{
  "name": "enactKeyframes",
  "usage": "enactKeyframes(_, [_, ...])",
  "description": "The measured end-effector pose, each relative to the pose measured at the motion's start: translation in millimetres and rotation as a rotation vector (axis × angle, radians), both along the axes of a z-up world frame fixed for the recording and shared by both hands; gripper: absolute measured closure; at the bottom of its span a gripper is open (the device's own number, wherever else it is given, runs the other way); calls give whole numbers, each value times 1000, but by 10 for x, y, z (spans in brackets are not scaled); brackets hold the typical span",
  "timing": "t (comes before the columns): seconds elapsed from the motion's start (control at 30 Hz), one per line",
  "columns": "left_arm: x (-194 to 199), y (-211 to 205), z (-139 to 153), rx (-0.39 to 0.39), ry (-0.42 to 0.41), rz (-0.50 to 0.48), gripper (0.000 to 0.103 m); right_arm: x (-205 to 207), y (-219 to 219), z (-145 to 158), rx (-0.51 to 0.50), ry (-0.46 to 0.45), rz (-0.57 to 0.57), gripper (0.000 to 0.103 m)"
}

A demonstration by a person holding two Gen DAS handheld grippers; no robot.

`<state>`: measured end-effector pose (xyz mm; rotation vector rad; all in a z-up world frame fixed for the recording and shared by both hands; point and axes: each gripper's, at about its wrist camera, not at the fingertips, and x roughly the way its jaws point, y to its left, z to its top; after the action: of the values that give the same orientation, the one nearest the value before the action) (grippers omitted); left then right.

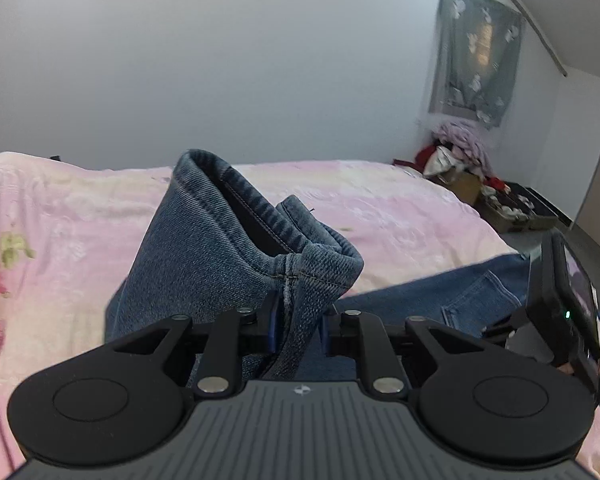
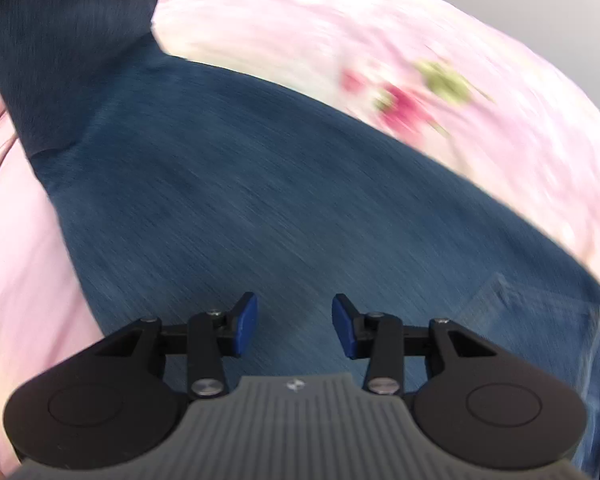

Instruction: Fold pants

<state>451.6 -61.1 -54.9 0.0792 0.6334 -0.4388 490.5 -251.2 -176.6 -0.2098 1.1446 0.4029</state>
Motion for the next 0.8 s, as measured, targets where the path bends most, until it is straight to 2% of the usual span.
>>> enactKeyframes(0.13, [-78, -462, -446, 52, 59, -105, 83, -130, -402, -75, 30, 32, -65, 64])
enactKeyframes(0.27, [-271, -755, -911, 178, 86, -184, 83, -234, -600, -163, 75, 42, -94, 64])
enactKeyframes(0.33, [-316, -741, -1053, 183, 124, -194, 82, -272, -637, -174, 93, 34, -96, 64])
enactKeyframes(0.4, [-323, -633, -1132, 149, 183, -194, 79, -298, -641, -149, 118, 33, -101, 63])
enactKeyframes(0.43, [-335, -580, -1131, 119, 185, -193, 77, -295, -642, -148, 136, 35, -106, 63])
enactKeyframes(0.57, [-421, -405, -1004, 5, 242, -254, 47, -321, -626, -51, 206, 32, -136, 63])
enactKeyframes(0.63, [-492, -310, -910, -54, 265, -301, 46, -240, -548, 8, 224, 9, -143, 62])
enactKeyframes(0.67, [-518, -254, -861, -57, 263, -299, 46, -228, -524, 51, 235, 2, -146, 61])
enactKeyframes(0.8, [-501, 70, -645, 14, 195, -243, 46, -113, -403, 208, 314, -14, -169, 61])
